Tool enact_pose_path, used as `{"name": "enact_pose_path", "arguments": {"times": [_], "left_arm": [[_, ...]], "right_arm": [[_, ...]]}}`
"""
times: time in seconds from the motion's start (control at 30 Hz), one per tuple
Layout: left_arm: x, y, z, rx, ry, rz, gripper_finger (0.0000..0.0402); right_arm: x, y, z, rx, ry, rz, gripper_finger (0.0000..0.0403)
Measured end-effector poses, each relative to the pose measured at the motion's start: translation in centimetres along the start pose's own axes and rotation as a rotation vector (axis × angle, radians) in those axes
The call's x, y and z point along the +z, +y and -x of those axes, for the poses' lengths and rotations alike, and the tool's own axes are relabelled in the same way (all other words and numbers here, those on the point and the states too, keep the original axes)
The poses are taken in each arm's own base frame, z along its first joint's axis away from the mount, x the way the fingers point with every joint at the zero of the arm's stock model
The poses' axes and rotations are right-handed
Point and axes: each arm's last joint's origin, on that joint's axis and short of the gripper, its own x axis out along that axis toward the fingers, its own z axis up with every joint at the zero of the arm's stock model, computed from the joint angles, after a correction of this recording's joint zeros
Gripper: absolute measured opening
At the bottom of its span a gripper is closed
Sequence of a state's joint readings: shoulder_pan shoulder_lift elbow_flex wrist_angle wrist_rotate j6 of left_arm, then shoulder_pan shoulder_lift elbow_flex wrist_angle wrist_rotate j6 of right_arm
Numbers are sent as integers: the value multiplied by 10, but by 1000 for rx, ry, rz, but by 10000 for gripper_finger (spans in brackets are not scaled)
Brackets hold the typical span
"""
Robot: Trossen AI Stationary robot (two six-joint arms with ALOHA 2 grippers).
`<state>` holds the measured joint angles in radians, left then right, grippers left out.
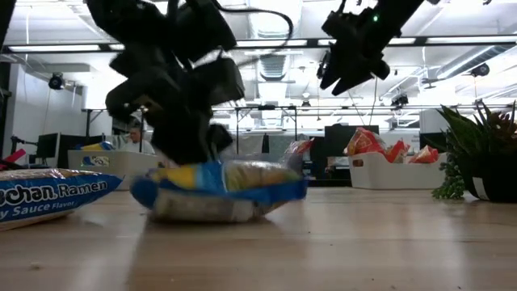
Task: Sort Maruchan noodles
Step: Put the blue noodle pack into the gray bin
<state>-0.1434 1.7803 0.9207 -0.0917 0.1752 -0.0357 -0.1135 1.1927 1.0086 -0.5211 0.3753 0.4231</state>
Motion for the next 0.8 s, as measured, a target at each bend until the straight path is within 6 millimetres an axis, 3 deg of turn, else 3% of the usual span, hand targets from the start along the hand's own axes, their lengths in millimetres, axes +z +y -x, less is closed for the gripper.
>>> {"name": "enact_pose_path", "arguments": {"times": [0.17, 0.33, 0.53, 0.8], "left_arm": [[8, 6, 42, 169, -28, -45, 5], [10, 21, 97, 383, -61, -24, 2], [-6, 41, 166, 738, -42, 84, 1], [-30, 68, 242, 1351, -54, 275, 1]], "right_arm": [[-8, 2, -12, 30, -81, 20, 215], [1, 4, -16, 61, -248, 43, 215], [16, -4, -16, 49, -386, 82, 215], [21, -23, -23, -24, -382, 89, 215]]}}
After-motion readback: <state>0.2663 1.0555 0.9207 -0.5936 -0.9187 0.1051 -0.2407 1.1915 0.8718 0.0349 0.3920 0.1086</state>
